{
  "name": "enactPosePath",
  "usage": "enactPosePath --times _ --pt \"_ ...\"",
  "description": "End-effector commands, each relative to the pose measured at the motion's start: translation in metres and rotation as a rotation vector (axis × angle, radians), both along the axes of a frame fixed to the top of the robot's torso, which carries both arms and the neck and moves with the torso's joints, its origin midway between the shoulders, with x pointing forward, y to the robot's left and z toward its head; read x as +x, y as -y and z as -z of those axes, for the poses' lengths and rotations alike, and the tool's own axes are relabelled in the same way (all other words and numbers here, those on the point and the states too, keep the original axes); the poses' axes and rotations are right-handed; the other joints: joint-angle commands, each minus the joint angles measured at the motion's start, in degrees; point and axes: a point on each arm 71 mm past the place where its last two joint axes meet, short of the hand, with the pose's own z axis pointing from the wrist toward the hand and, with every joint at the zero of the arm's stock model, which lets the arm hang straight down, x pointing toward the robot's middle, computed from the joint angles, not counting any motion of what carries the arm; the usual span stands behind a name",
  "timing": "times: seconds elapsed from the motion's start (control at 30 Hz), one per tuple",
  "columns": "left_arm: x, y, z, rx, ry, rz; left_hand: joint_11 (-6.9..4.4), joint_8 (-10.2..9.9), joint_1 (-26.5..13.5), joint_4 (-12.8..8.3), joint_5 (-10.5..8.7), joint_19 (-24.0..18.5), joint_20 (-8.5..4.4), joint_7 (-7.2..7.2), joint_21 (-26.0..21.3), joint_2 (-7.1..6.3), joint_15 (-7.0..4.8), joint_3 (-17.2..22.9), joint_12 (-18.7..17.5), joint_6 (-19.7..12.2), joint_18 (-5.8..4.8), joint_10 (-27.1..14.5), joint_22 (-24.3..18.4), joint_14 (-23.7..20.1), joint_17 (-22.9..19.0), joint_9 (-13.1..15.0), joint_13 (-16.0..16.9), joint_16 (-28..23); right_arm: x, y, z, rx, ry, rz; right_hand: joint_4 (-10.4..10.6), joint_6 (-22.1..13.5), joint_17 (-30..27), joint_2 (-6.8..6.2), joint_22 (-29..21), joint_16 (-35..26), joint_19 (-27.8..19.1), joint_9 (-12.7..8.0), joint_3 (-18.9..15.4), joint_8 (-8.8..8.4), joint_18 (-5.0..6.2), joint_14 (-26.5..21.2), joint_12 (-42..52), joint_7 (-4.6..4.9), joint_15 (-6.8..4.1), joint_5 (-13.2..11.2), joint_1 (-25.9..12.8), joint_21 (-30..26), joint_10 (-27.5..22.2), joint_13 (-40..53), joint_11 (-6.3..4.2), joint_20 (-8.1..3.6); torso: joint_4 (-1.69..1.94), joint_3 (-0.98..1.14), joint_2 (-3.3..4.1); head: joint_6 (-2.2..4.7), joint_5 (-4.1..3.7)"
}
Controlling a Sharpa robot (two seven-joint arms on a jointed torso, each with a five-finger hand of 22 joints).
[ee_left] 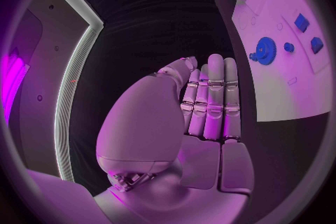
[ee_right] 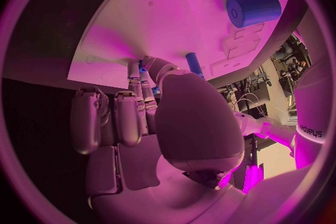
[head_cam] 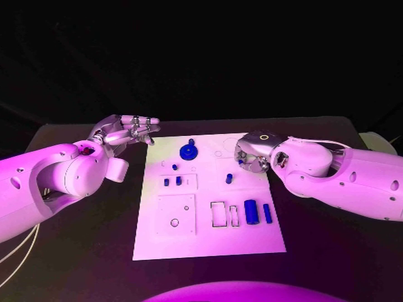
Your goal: Assemble the parts on the task board
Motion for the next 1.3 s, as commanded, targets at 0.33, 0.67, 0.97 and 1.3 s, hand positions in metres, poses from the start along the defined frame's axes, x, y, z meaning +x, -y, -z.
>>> enactPosePath --times 0.33,0.67,0.97,1.3 --pt "0.000 0.001 -0.001 -0.004 -0.002 0.011 -0.04 0.3 0.5 -0.6 -0.25 0.4 -0.04 0.13 -0.2 0.45 0.19 0.1 0.4 -0.5 0.25 -0.5 -0.1 0.2 -0.1 0.0 0.1 -0.3 0.000 -0.001 0.000 0.016 0.025 0.008 -0.7 1.3 0.2 0.96 9.2 0.5 0.8 0.4 1.1 0.64 -1.26 2.8 0.2 -0.29 -0.67 -0.4 0.1 1.1 1.3 0.2 -0.34 -0.34 0.02 -0.02 -0.07 -0.19 -0.11" --pt "0.000 0.001 0.000 -0.001 -0.004 0.013 -0.02 0.3 0.8 -0.9 -0.23 0.5 -0.08 0.18 -0.1 0.56 0.17 0.1 0.6 -0.5 0.26 -0.6 0.0 0.3 -0.2 0.0 0.1 -0.4 -0.006 -0.002 -0.007 0.055 0.061 -0.005 -0.9 1.4 0.2 0.79 9.3 0.5 0.9 0.4 1.1 0.62 -1.31 2.8 0.1 -0.29 -0.70 -0.5 0.0 1.3 1.4 0.2 -0.36 -0.38 -0.01 -0.01 -0.10 -0.02 -0.14" --pt "0.002 0.001 0.001 0.000 -0.005 0.013 0.00 0.4 1.0 -1.1 -0.21 0.5 -0.09 0.20 0.0 0.61 0.17 0.1 0.6 -0.5 0.27 -0.7 0.1 0.3 -0.2 0.0 0.1 -0.5 -0.014 0.000 -0.021 0.098 0.098 -0.017 -1.1 1.4 0.3 0.57 9.7 0.5 1.3 0.4 1.1 0.58 -1.48 2.8 0.1 -0.29 -0.73 -0.5 -0.2 2.0 1.4 0.2 -0.37 -0.42 -0.01 -0.01 -0.11 0.09 -0.17" --pt "0.002 0.004 0.001 -0.003 -0.006 0.022 0.00 0.4 1.0 -1.1 -0.21 0.5 -0.10 0.20 0.0 0.62 0.17 0.1 0.7 -0.6 0.26 -0.7 0.1 0.3 -0.2 0.0 0.1 -0.5 -0.040 -0.019 -0.039 0.184 0.102 -0.092 -1.2 1.5 0.4 0.46 10.0 0.6 1.6 0.4 1.2 0.54 -1.61 2.9 0.0 -0.30 -0.74 -0.3 -0.3 2.6 1.5 0.2 -0.39 -0.45 0.00 -0.10 -0.20 0.29 1.11"
